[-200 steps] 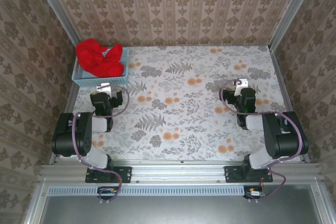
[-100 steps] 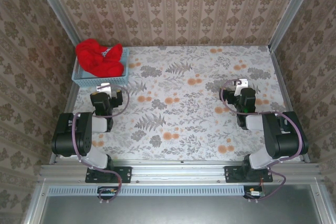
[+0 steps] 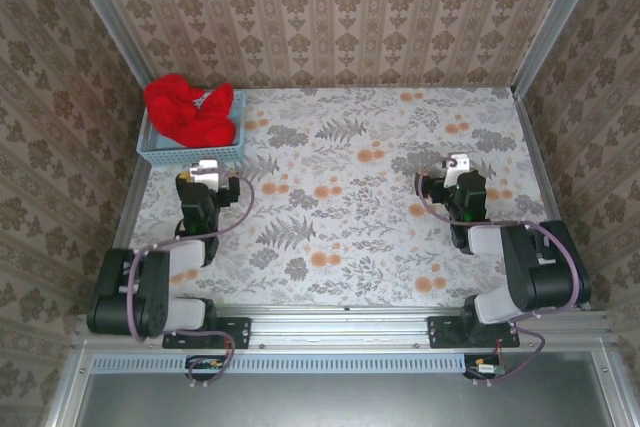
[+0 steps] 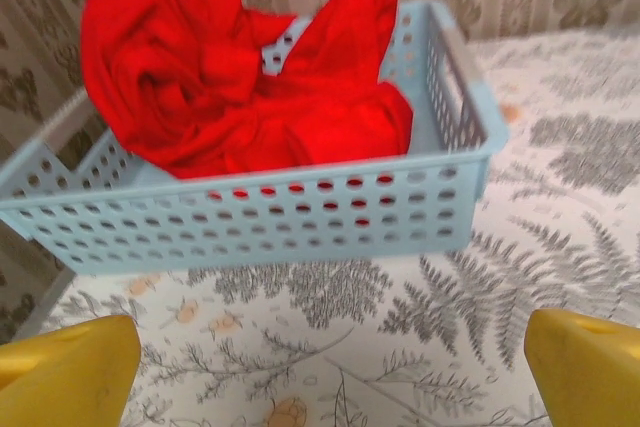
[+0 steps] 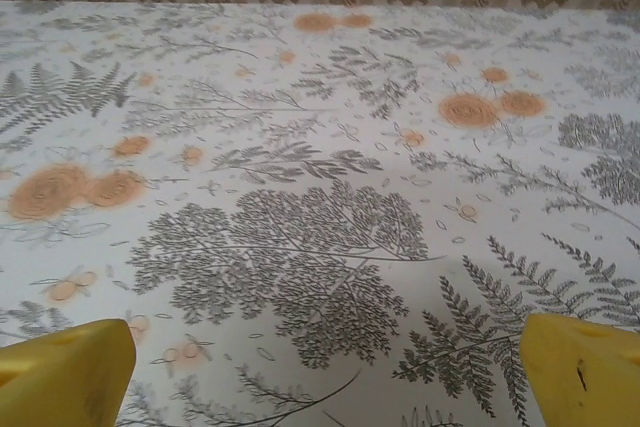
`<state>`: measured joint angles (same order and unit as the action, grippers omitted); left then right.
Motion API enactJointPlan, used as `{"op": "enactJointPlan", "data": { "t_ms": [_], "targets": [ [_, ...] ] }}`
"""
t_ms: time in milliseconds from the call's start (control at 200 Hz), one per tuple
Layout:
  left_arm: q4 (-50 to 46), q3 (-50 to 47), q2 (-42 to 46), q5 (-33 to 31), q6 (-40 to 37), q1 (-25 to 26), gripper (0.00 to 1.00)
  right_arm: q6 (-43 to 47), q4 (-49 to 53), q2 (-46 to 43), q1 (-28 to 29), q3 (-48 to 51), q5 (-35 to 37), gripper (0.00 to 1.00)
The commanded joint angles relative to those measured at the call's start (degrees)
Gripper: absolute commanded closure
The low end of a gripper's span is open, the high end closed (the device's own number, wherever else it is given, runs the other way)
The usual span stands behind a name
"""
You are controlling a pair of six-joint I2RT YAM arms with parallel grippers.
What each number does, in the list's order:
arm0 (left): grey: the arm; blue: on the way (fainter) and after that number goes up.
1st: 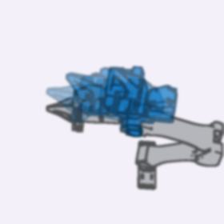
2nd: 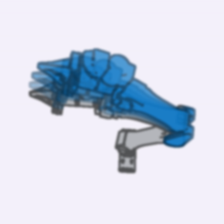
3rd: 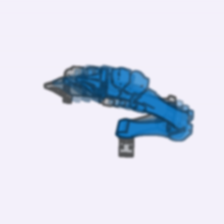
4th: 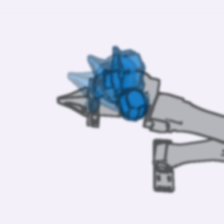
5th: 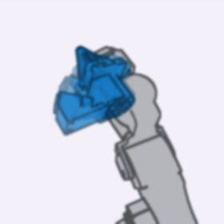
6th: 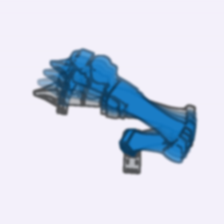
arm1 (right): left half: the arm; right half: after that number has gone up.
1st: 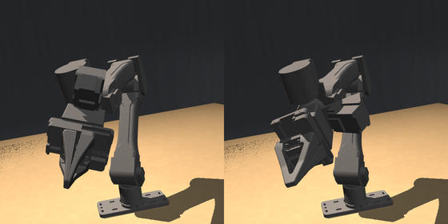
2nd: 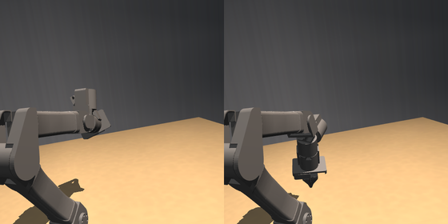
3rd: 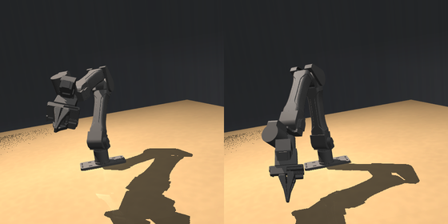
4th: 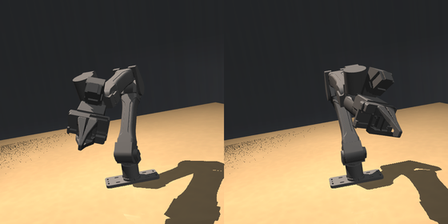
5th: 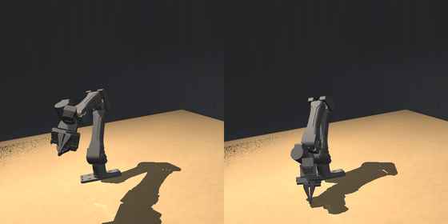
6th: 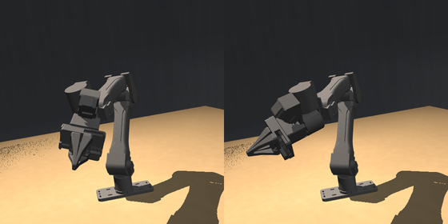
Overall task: Fold the inside-out t-shirt
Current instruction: Pick up the T-shirt from the basket.
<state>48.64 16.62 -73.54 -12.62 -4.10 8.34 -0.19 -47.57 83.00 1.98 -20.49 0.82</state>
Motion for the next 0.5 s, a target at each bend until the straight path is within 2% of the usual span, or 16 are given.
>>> {"op": "enactJointPlan", "data": {
  "t_ms": [0,100,225,330,420,455,495],
  "targets": [
    [-9.44,0.58,9.21,-3.26,-0.91,2.24,0.00,0.98,3.86,-7.65,0.92,-0.15,0.50,0.00],
    [-22.13,3.89,18.33,-3.51,3.60,4.20,0.00,-0.67,12.90,-16.09,1.36,-1.40,0.75,0.00],
    [-38.85,11.10,25.61,-4.50,15.68,4.28,0.00,-8.28,29.25,-27.49,1.36,-7.53,0.10,0.00],
    [-52.27,19.41,26.11,-4.85,23.34,4.31,0.00,-17.76,43.86,-33.57,1.23,-15.10,2.27,0.00],
    [-63.65,26.68,23.88,-6.73,30.63,3.59,0.00,-24.77,56.08,-35.37,0.86,-20.50,4.89,0.00],
    [-65.43,28.63,23.12,-4.28,31.92,2.22,0.00,-25.26,57.02,-35.75,0.17,-21.05,3.56,0.00],
    [-64.35,29.38,22.45,1.80,31.81,-0.18,0.00,-25.84,56.49,-36.13,-0.78,-20.73,1.14,0.00]
  ]
}}
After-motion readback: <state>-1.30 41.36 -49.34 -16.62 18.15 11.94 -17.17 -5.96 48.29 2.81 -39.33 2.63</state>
